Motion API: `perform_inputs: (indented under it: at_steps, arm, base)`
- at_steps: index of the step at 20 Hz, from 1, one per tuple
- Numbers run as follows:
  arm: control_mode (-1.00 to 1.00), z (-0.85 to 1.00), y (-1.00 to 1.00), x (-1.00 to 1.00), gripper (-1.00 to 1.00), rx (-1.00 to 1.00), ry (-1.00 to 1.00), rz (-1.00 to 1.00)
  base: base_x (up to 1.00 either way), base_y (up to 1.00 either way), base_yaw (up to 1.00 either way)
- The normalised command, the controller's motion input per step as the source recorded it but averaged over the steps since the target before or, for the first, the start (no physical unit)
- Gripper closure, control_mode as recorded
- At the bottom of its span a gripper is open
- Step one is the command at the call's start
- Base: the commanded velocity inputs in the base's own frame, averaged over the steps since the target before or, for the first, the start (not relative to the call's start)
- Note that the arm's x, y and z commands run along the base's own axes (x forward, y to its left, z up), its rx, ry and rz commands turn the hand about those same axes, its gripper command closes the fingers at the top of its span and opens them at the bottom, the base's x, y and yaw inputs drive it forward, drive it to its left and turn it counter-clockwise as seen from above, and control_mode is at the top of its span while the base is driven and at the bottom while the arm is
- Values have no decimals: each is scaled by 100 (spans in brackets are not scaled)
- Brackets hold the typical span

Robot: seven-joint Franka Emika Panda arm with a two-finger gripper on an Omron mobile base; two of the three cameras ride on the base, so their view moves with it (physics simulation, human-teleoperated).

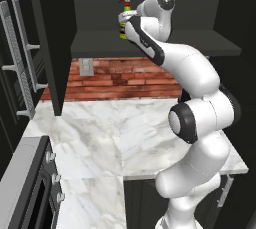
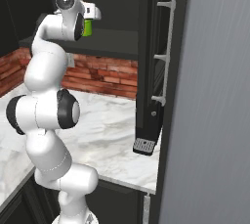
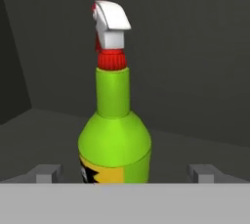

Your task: Move the cutting board and knife to the sink. Then move spray from the cabinet to the counter.

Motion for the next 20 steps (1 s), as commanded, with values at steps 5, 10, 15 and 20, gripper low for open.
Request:
perform_inputs:
  at_steps: [5, 10, 15, 20]
  arm:
    - [-100, -6, 15, 24, -100, 0, 0, 0]
    - [-100, 0, 9, 19, -100, 0, 0, 0]
    - [-100, 0, 0, 17, -100, 0, 0, 0]
    - [-100, 0, 0, 17, -100, 0, 0, 0]
  base:
    - [0, 0, 0]
    - [0, 0, 0]
    - [0, 0, 0]
    - [0, 0, 0]
